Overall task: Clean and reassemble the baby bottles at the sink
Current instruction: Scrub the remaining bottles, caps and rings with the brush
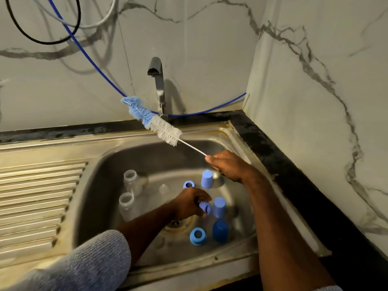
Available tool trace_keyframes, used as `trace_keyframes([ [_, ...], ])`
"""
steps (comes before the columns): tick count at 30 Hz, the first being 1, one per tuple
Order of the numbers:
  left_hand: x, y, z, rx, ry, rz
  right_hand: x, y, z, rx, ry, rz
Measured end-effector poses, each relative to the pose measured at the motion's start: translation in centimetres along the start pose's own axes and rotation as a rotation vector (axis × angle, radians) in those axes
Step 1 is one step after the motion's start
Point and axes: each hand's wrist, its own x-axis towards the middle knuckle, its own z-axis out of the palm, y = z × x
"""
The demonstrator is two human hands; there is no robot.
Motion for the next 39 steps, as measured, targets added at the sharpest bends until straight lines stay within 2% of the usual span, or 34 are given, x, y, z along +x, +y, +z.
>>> trace_keyframes([
  [3, -0.4, -1.3, 0.5, 0.010, -0.018, -0.008, 0.0, 0.0, 0.0, -0.005, 0.007, -0.006],
  [8, -0.2, -1.8, -0.2, 0.228, -0.029, 0.028, -0.1, 0.2, -0.1, 0.010, 0.017, -0.002],
  [11, 0.1, -1.7, -0.3, 0.449, -0.058, -0.083, -0.2, 0.3, -0.4, 0.018, 0.002, 0.053],
  [13, 0.1, -1.5, -0.2, 0.500, -0.076, -0.115, -0.6, 0.2, -0.7, 0.001, -0.020, 0.116],
  [17, -0.1, -0.9, 0.0, 0.419, -0.024, -0.090, -1.3, 0.2, -1.6, -0.027, -0.074, 0.225],
  [20, 0.3, 0.3, -0.2, 0.316, 0.037, -0.011, -1.6, 0.4, -2.3, -0.077, -0.079, 0.235],
  [24, 1.7, 2.4, 0.6, 0.265, 0.004, 0.012, -1.6, 0.7, -2.4, -0.083, -0.070, 0.222],
  [28, 2.9, 3.2, 1.7, 0.318, 0.001, 0.071, -1.4, 0.7, -2.2, -0.085, -0.064, 0.232],
  [32, 2.4, 4.0, 0.9, 0.124, 0.101, 0.024, -1.1, 0.5, -2.1, -0.073, -0.056, 0.240],
  [39, -4.2, 3.5, -6.9, -0.696, 0.485, -0.190, -0.7, -0.1, -1.0, -0.078, -0.030, 0.108],
])
